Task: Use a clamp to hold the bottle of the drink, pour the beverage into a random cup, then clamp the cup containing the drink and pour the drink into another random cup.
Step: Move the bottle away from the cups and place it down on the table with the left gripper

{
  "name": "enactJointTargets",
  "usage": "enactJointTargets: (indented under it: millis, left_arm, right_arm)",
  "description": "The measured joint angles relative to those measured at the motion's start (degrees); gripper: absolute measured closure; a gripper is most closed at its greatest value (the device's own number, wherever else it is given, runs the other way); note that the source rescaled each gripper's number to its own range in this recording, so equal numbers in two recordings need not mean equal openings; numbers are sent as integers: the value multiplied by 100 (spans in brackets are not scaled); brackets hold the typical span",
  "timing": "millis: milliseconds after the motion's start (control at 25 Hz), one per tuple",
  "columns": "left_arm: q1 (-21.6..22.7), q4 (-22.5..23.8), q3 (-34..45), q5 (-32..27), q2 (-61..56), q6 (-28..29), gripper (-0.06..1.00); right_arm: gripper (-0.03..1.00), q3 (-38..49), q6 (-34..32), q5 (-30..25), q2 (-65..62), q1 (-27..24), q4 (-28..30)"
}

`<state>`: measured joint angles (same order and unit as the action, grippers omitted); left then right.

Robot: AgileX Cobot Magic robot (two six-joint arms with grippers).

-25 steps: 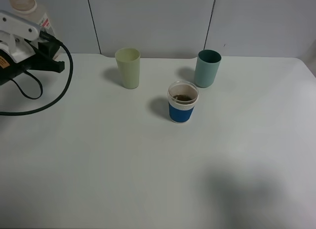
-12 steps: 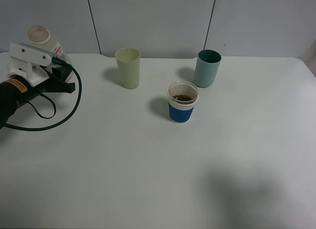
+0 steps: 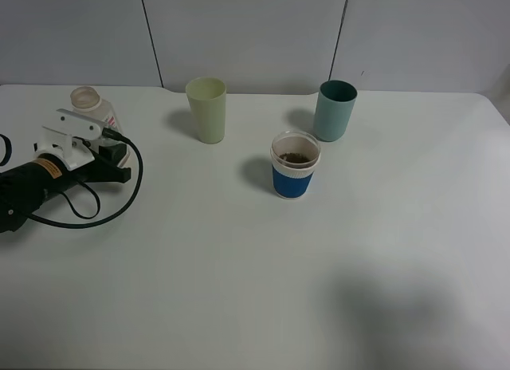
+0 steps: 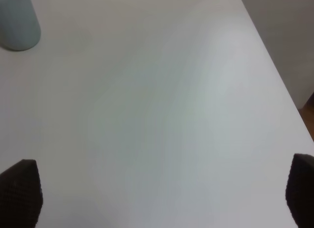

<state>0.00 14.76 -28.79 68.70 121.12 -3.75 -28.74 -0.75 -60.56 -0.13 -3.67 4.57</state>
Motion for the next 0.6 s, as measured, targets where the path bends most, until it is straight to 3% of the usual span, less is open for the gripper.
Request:
enactJointTargets:
  millis: [600]
  left_arm:
    - [0, 4, 0, 35, 78, 0, 94]
  right_arm:
    - [-3, 0, 0, 0, 0, 0, 0]
